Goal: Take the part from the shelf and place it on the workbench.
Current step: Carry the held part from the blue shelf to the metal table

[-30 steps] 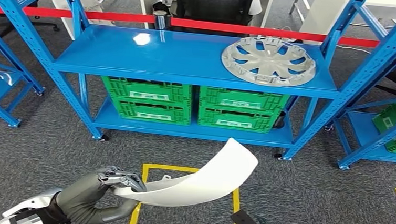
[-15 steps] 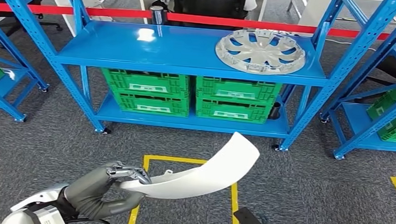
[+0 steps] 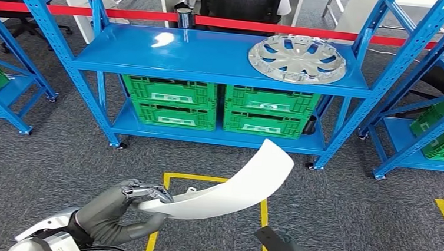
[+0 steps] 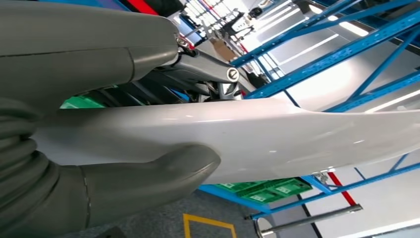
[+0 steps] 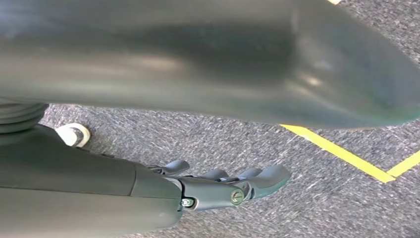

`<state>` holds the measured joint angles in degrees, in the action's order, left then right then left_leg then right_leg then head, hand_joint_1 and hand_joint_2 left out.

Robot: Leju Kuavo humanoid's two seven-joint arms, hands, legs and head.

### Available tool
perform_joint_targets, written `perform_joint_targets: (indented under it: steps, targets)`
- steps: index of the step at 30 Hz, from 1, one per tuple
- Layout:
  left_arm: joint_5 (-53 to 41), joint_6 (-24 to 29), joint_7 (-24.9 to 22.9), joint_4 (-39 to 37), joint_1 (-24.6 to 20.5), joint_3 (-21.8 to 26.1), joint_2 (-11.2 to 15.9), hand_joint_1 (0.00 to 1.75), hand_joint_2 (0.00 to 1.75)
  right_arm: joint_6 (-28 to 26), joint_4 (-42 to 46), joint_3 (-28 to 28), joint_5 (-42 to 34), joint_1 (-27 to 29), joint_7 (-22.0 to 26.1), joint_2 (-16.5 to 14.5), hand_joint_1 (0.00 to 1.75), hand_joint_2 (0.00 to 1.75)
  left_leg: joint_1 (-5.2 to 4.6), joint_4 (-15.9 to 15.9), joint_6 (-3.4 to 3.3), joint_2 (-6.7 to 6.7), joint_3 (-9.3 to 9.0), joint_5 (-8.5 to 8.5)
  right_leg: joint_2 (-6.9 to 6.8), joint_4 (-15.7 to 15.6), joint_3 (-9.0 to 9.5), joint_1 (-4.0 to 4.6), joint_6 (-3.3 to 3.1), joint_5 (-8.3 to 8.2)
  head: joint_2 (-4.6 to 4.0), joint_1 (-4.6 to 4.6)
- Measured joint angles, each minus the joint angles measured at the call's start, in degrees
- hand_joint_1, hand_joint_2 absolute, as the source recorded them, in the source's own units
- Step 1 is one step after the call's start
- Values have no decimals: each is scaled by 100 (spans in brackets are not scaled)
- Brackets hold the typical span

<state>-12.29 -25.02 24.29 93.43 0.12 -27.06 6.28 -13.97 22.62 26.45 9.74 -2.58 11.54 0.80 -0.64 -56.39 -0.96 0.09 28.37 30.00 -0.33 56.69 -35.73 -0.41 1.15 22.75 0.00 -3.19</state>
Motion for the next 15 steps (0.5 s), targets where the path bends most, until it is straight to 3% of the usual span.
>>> perform_joint_targets:
  steps: [15]
  targets:
    - [-7, 17, -1, 81, 59, -2, -6, 175, 175, 0, 0, 0, 28, -38, 6, 1, 0, 0, 1, -2, 13, 0, 40, -7, 0, 25, -57, 1, -3, 0, 0, 0]
